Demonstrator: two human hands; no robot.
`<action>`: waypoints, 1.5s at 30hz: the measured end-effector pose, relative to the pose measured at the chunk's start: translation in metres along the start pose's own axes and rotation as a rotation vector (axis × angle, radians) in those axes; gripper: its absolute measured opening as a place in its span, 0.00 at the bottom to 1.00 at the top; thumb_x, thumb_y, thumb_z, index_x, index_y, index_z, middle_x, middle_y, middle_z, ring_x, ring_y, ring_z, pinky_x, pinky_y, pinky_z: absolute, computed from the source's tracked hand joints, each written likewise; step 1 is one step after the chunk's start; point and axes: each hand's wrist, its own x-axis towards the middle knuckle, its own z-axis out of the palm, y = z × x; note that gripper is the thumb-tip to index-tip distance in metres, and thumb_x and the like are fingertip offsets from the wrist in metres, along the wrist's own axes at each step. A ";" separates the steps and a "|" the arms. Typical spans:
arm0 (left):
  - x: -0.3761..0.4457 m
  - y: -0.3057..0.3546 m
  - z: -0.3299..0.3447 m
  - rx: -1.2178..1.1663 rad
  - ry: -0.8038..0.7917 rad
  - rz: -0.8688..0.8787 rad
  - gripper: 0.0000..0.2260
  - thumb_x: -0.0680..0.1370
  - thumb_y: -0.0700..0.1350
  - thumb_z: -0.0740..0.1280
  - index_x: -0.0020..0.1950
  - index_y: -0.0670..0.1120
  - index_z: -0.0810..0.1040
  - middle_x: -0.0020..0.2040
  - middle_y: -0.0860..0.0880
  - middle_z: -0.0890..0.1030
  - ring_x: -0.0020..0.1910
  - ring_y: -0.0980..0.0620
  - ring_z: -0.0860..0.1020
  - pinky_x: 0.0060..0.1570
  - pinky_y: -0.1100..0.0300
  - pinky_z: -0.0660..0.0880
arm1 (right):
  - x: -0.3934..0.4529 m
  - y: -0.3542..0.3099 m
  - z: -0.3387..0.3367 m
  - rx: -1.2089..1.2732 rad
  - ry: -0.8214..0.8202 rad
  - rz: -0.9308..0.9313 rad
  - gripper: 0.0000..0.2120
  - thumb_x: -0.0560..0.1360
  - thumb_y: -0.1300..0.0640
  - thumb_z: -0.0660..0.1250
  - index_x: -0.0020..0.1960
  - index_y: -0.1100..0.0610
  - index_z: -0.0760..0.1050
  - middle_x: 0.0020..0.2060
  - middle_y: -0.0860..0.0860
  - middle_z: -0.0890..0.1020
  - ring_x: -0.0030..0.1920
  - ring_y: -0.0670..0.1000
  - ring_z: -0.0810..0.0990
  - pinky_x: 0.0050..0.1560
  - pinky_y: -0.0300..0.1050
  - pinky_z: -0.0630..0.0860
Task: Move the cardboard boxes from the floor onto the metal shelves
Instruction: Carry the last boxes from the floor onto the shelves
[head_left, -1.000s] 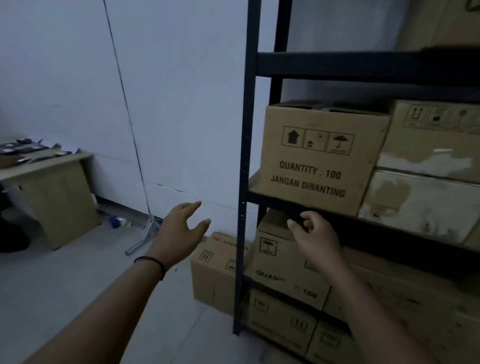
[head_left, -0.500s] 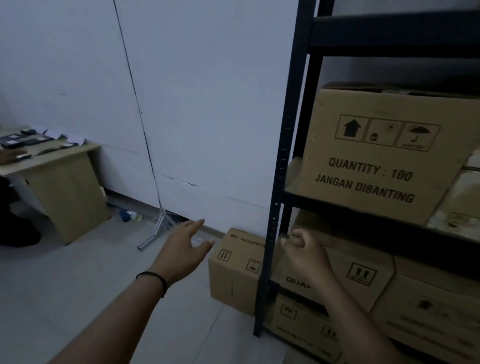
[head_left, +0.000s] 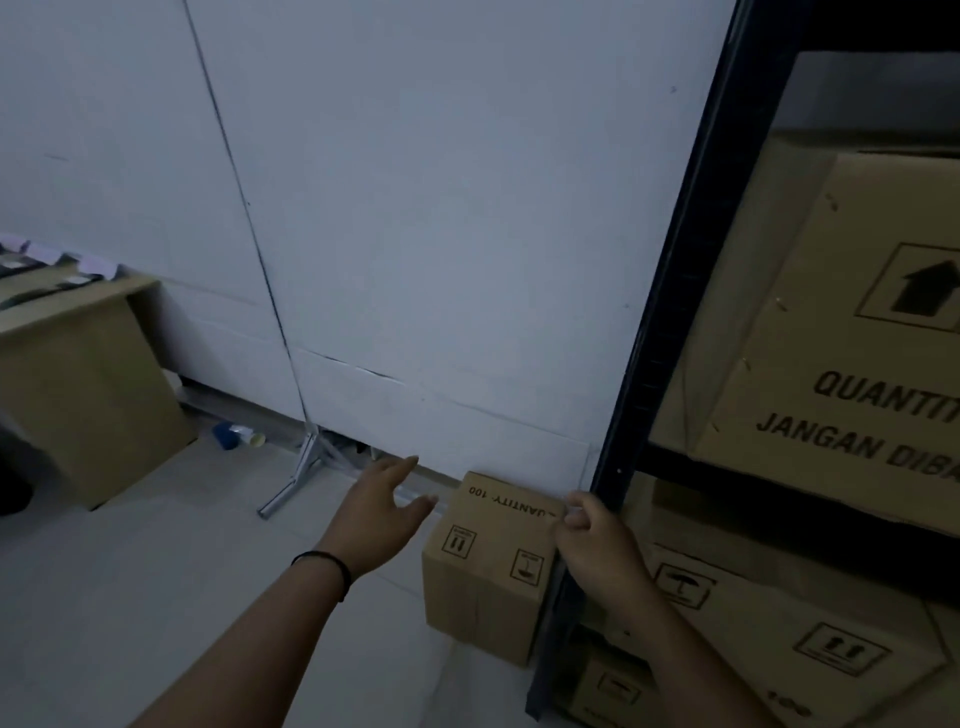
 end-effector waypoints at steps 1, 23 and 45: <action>0.011 -0.006 0.000 -0.003 -0.016 0.003 0.27 0.78 0.53 0.66 0.75 0.48 0.65 0.74 0.48 0.66 0.72 0.52 0.63 0.68 0.60 0.60 | 0.008 0.001 0.006 0.011 0.013 0.014 0.16 0.79 0.56 0.62 0.66 0.52 0.68 0.51 0.48 0.75 0.41 0.41 0.74 0.28 0.29 0.67; 0.182 -0.168 0.036 -0.023 -0.419 0.046 0.25 0.78 0.51 0.66 0.73 0.47 0.67 0.72 0.47 0.68 0.70 0.48 0.67 0.70 0.53 0.63 | 0.083 0.038 0.162 0.079 0.323 0.500 0.16 0.78 0.54 0.65 0.63 0.59 0.72 0.41 0.48 0.74 0.46 0.50 0.75 0.50 0.44 0.73; 0.265 -0.402 0.319 0.131 -0.407 0.127 0.32 0.78 0.51 0.66 0.78 0.52 0.54 0.79 0.46 0.53 0.77 0.48 0.54 0.72 0.53 0.56 | 0.277 0.343 0.283 -0.160 0.391 0.341 0.22 0.78 0.59 0.64 0.71 0.49 0.68 0.71 0.55 0.64 0.64 0.56 0.71 0.61 0.47 0.73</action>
